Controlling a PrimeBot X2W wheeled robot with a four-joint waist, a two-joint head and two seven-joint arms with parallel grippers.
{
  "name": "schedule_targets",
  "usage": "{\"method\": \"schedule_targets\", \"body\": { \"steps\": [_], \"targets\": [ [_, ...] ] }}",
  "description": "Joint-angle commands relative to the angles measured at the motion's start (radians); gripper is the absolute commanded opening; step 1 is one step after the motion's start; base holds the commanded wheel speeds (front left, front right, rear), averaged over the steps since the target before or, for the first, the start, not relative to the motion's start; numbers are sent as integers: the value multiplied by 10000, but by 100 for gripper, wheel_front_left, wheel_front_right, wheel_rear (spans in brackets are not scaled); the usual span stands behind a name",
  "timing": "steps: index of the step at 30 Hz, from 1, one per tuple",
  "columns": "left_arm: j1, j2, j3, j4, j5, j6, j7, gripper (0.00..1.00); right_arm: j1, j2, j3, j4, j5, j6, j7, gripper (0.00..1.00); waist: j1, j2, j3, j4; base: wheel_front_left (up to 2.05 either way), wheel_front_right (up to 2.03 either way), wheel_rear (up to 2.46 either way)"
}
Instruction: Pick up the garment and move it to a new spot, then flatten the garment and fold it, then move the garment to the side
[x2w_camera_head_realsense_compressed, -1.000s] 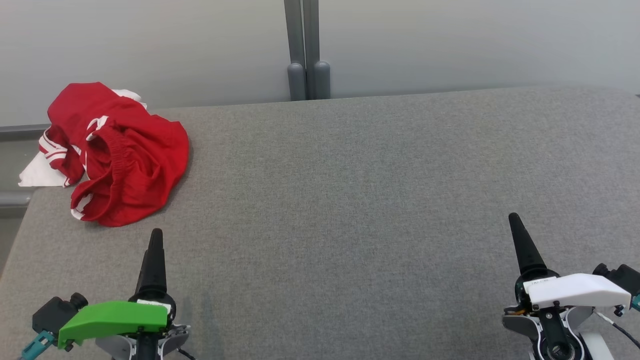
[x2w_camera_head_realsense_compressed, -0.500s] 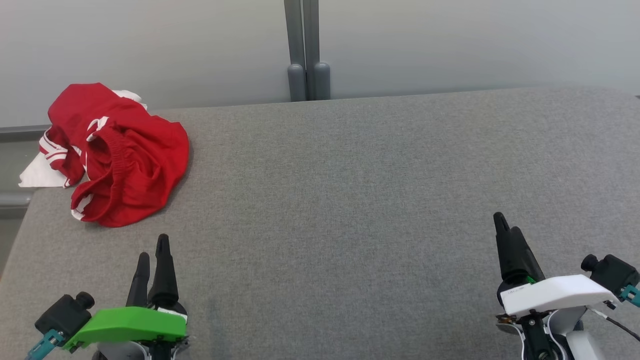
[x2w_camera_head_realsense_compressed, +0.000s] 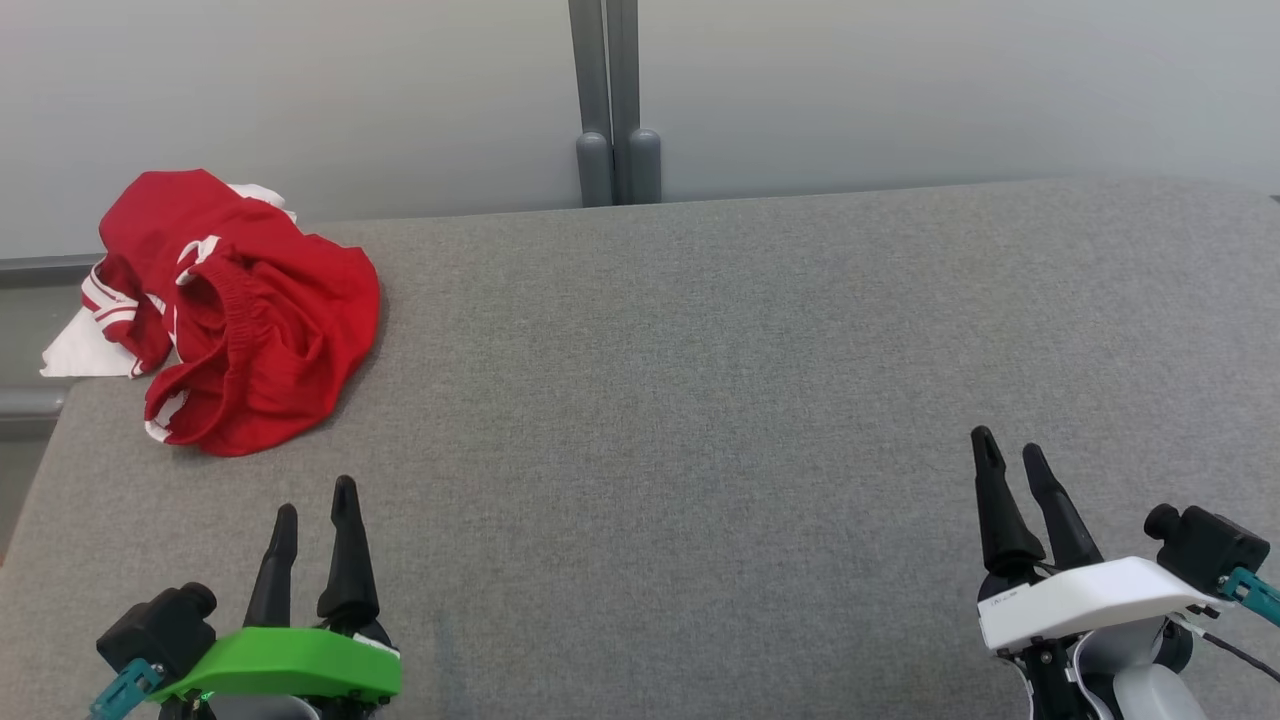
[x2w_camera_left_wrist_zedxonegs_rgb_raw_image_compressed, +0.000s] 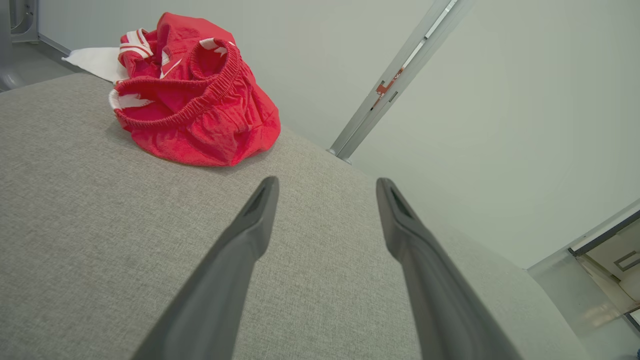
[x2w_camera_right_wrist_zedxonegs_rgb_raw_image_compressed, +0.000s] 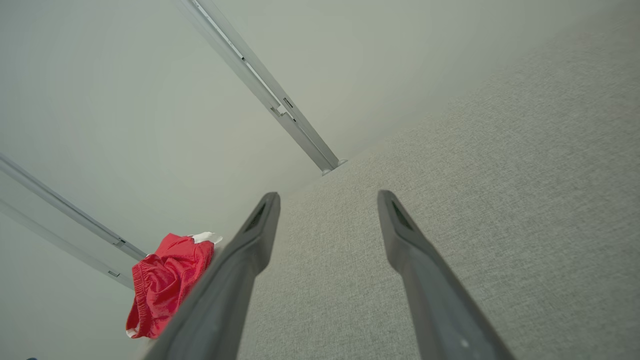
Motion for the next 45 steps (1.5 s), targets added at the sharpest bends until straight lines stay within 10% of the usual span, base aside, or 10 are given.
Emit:
{"method": "schedule_targets", "body": {
  "steps": [1,45],
  "targets": [
    [62,77,-28,-151,337,32,-89,100,22,-60,43,-182,-396,26,-109,100,0,0,-6,-1,0,0,0],
    [505,113,-170,286,4230,109,-1121,100,278,-91,312,41,-4820,32,-1139,100,0,0,-16,-2,0,0,0]
  ]
}}
